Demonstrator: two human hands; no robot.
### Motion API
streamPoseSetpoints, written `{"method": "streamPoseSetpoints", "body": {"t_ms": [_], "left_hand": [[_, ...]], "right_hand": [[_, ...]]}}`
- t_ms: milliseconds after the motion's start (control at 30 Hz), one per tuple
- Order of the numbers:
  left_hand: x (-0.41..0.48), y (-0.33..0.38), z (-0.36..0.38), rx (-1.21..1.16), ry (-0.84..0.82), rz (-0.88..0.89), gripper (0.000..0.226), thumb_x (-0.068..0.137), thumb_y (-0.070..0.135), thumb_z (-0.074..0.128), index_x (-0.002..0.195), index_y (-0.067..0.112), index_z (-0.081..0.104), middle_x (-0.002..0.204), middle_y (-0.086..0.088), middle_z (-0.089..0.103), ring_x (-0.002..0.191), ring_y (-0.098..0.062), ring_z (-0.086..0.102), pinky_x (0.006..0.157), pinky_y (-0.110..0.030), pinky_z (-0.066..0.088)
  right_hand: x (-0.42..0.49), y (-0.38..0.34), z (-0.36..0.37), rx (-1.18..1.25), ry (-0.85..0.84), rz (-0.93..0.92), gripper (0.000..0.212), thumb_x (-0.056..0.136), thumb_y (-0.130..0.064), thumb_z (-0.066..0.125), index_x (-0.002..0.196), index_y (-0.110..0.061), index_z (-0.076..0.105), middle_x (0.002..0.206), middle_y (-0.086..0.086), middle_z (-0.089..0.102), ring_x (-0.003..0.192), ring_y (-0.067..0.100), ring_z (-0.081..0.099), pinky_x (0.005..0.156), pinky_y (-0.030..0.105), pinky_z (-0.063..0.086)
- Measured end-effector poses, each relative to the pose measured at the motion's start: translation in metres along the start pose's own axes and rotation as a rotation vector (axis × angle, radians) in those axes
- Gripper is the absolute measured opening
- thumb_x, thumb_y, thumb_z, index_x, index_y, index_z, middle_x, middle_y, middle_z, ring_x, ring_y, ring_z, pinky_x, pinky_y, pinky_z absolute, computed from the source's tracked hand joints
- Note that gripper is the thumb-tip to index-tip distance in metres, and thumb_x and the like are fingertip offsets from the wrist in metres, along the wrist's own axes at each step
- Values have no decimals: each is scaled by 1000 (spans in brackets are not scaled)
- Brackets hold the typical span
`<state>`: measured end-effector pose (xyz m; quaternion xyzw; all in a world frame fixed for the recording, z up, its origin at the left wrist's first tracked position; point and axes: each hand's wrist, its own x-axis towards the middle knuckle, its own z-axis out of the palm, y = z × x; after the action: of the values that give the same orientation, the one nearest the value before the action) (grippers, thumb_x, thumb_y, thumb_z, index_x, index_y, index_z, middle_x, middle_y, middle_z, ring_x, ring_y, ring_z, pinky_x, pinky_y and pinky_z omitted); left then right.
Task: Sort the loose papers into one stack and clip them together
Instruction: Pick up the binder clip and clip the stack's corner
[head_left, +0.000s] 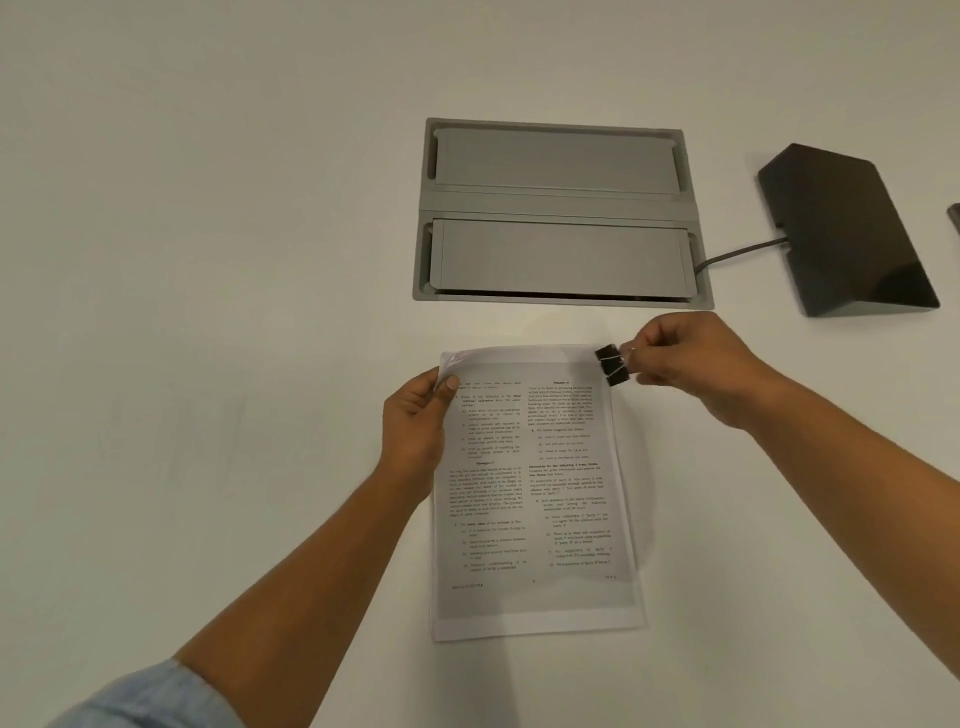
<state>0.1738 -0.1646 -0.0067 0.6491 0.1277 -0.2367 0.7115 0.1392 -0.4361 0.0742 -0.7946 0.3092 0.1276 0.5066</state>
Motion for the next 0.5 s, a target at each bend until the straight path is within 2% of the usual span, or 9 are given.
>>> {"method": "streamPoseSetpoints", "body": {"t_ms": [100,167,300,400,500], "left_hand": [[-1,-1,-1,-47,-4,-16,23,97,13,59,116,10,71,97,-6,76,81,-21,73,75,-39,63],[0,0,-1,-65,-16,-20,20,97,12,59,113,13,72,94,-4,78,81,-21,74,75,-40,63],[0,5,1,-65,-33,-24,18,96,13,59,107,18,73,87,3,79,79,-18,75,70,-34,63],[-2,5,2,-52,-39,0,18,97,13,59,107,19,73,87,3,79,78,-18,75,70,-33,63],[-3,5,1,-51,-39,19,20,97,13,59,112,17,73,91,1,79,82,-21,75,74,-38,63]], "right_hand": [[-5,-15,19,-54,-67,-60,22,75,-4,79,91,-13,66,95,7,76,84,17,70,63,22,51],[-6,-22,29,-61,-99,-79,34,71,-7,83,100,-13,68,93,1,76,86,14,72,70,24,56],[-6,-37,44,-162,-142,-151,32,68,-13,88,97,-13,73,91,2,78,84,14,75,80,27,60],[-6,-50,49,-258,-133,-259,38,66,-21,90,100,-15,75,92,-3,75,83,6,72,69,9,54],[-6,-60,51,-340,-78,-363,36,62,-31,90,93,-19,75,84,-10,72,79,0,68,65,3,50]]}}
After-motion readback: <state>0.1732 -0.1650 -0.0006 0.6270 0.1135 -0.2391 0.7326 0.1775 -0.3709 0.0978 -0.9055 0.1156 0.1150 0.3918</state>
